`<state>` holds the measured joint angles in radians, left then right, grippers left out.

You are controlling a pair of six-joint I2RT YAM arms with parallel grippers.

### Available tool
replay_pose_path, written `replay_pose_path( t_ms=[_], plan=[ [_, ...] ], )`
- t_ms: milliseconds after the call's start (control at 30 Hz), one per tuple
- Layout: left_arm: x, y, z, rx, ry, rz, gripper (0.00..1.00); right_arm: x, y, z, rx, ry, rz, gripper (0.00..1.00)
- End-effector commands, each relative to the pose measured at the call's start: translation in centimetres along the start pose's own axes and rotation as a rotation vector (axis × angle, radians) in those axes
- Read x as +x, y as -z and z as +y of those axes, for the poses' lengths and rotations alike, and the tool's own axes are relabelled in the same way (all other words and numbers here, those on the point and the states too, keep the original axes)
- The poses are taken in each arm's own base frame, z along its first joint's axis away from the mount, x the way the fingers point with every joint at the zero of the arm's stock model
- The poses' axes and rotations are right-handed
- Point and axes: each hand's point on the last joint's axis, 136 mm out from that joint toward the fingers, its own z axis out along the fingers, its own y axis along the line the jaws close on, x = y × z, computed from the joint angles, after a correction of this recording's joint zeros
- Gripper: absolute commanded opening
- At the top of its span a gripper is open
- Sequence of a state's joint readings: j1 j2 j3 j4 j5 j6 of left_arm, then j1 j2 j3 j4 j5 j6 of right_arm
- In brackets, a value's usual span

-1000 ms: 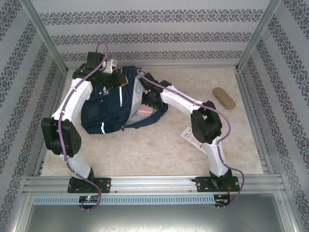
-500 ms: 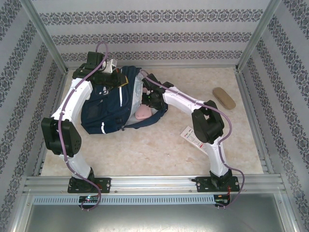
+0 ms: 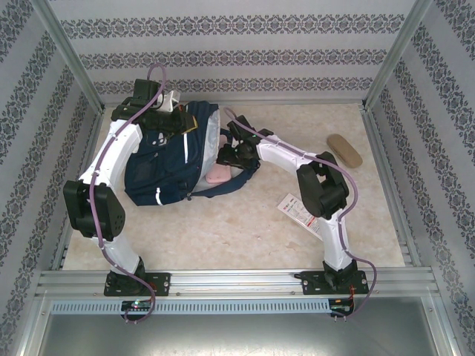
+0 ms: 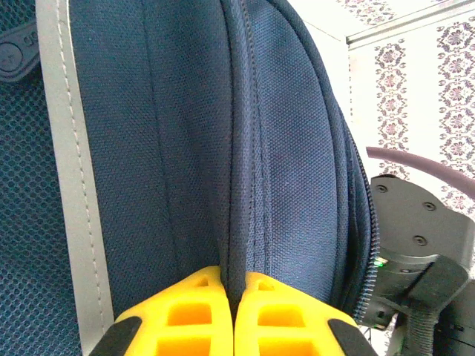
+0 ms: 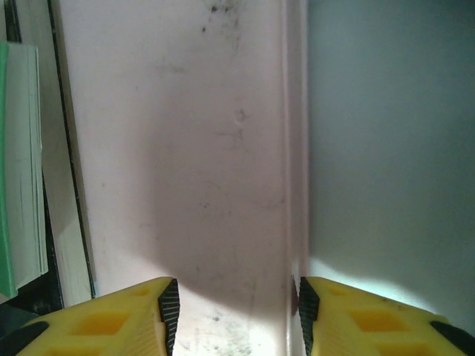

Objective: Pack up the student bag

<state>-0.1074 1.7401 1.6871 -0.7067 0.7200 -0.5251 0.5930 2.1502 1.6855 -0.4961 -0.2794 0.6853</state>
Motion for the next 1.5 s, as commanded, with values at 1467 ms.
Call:
replay_pose_path(
  t_ms=[1467],
  plan=[
    [0.2,0.8,-2.6,0.034,-0.186,0.002,0.0,7.5,15.3,-14.0,0.292,-0.059,-0.133,0.75]
  ],
)
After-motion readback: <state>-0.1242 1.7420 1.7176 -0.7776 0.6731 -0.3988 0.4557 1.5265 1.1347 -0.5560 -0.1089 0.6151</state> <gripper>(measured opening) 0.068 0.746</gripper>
